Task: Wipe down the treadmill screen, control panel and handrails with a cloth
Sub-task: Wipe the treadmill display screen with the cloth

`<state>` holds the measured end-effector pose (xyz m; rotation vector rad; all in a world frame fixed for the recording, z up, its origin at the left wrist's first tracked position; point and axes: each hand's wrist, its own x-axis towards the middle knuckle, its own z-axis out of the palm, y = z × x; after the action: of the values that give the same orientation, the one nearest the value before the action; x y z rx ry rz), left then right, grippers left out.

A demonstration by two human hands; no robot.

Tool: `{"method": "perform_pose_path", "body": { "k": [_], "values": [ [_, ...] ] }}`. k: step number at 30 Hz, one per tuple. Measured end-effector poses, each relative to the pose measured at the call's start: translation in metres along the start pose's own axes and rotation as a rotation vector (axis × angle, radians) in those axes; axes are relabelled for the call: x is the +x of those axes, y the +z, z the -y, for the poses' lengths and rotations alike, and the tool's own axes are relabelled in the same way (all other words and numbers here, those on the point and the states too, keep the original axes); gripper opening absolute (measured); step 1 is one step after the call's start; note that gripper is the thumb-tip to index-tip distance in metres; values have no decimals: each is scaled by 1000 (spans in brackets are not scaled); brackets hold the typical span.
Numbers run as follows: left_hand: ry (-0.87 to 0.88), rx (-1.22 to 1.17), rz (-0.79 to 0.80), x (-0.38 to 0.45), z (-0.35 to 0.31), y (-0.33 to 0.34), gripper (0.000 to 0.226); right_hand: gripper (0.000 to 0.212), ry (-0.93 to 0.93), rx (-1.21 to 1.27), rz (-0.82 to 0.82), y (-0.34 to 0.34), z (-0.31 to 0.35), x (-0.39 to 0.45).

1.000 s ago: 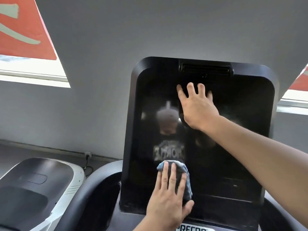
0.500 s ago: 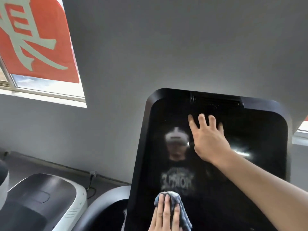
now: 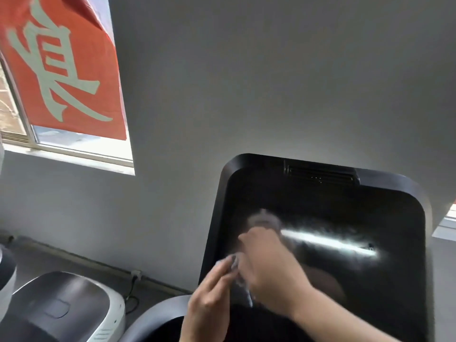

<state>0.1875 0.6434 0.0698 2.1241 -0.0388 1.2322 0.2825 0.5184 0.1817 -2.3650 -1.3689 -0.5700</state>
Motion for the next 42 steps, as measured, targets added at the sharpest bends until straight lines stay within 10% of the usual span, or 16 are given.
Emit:
{"method": "perform_pose_path", "body": {
  "k": [6, 12, 18, 27, 34, 42],
  "values": [
    [-97, 112, -375, 44, -11, -29, 26, 47, 144, 582, -118, 26, 29, 26],
    [-374, 208, -78, -4, 32, -17, 54, 34, -328, -350, -51, 61, 4, 58],
    [-479, 288, -52, -23, 41, -9, 53, 49, -599, -567, 90, 100, -9, 40],
    [-512, 268, -8, -16, 38, -5, 53, 62, -239, -490, -41, 64, -25, 108],
    [-495, 337, 39, -6, 45, -9, 54, 51, -587, -532, 20, 91, -27, 41],
    [-542, 330, 108, -6, 36, -10, 60, 55, -117, -512, -140, 46, -62, 73]
  ]
}}
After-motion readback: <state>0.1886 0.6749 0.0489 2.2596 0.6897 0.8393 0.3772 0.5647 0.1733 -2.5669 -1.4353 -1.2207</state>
